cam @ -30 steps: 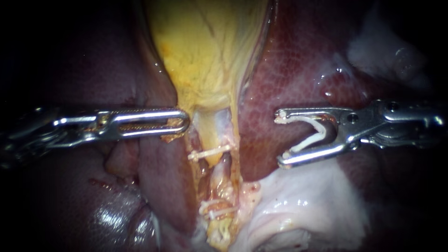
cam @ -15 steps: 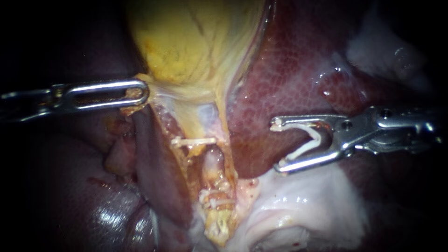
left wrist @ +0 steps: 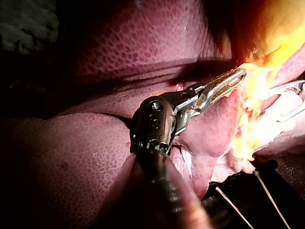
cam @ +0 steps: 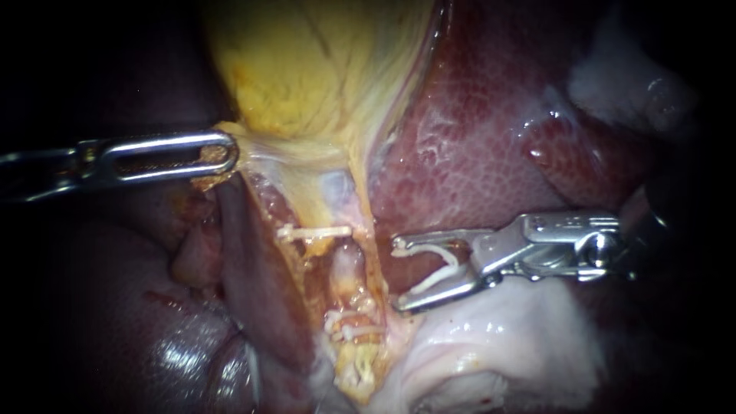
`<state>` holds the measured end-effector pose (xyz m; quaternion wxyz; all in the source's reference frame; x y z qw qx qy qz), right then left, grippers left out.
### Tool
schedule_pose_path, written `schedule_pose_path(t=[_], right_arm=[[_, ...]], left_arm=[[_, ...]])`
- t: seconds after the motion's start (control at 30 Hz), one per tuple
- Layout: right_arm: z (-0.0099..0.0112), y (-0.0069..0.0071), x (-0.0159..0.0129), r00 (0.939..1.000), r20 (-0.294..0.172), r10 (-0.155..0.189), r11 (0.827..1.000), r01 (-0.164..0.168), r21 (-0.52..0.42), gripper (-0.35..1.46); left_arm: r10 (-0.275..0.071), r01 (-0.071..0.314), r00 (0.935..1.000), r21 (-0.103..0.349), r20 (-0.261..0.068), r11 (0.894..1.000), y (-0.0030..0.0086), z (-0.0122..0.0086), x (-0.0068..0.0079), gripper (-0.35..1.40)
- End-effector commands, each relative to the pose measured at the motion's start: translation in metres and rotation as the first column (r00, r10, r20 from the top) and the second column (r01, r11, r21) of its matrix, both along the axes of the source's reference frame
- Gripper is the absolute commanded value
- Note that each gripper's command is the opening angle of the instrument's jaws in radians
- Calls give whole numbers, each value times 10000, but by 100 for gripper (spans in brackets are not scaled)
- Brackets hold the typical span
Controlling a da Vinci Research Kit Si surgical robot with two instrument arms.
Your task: Clipping first clip right tube
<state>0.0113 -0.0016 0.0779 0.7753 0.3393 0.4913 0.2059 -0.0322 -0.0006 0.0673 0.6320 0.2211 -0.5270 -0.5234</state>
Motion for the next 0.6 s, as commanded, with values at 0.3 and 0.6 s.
schedule_pose_path(t=[0.3,0.6], right_arm=[[9,-5,20,9987,-503,-78,9978,111,649,60],[-15,-28,35,9847,-1585,-724,9834,970,1532,57]], left_arm=[[-6,6,10000,-2,-9,10000,-1,-1,0,-35],[-10,10,10000,-4,-13,10000,-1,-1,-1,-35]])
